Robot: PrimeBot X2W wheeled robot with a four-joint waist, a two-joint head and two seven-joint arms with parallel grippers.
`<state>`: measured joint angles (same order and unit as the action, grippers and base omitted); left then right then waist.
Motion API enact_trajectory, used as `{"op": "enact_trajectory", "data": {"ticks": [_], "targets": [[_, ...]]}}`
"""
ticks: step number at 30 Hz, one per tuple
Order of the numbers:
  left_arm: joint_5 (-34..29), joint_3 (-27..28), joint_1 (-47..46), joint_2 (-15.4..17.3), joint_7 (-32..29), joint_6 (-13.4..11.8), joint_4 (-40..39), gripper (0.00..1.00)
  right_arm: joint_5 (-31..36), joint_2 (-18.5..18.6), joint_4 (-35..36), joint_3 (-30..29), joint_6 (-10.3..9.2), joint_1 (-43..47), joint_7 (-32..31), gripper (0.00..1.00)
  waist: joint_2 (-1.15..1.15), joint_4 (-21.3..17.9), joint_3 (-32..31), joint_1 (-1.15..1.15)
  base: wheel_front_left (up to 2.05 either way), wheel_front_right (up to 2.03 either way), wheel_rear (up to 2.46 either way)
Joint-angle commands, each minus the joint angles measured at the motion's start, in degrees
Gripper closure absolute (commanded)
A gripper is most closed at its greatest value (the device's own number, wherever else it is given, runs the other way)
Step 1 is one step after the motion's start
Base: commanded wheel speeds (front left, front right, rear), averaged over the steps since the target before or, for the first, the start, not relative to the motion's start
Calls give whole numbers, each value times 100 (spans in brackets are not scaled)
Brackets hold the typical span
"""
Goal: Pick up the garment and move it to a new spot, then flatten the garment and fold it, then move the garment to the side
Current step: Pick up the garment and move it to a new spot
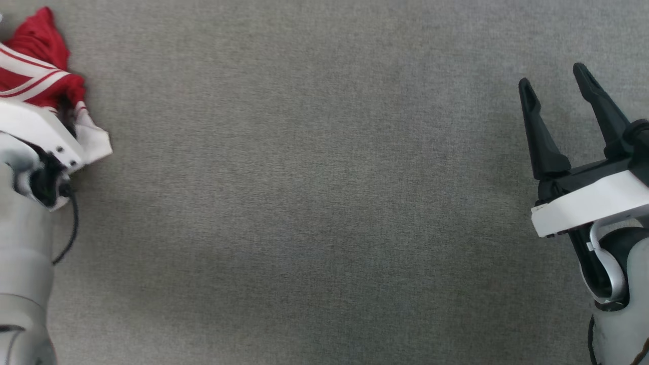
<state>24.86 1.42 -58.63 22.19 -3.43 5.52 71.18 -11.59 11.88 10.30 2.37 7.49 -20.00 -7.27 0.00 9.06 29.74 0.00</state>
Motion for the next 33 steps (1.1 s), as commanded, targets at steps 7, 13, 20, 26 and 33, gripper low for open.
{"op": "enact_trajectory", "data": {"ticks": [7,13,20,26,33], "targets": [[115,-68,164,-236,-1035,-184,345,0,10,-5,92,-26,0,-77,-51,0,0,-108,201,0,0,0,0],[121,-131,129,-176,-810,-28,319,100,-9,-50,-1,-105,0,-56,-3,0,0,-64,110,0,0,0,0],[-30,-375,-141,252,-381,151,7,100,-117,-152,-170,-201,0,72,124,0,0,62,-303,0,0,0,0],[-74,-675,-224,459,-156,190,-289,100,-239,-280,-389,-256,0,230,251,0,0,184,-820,0,0,0,0],[116,-1191,-150,799,-211,191,-1066,100,-357,-392,-586,-401,0,480,460,0,0,347,-1441,0,0,0,0]]}}
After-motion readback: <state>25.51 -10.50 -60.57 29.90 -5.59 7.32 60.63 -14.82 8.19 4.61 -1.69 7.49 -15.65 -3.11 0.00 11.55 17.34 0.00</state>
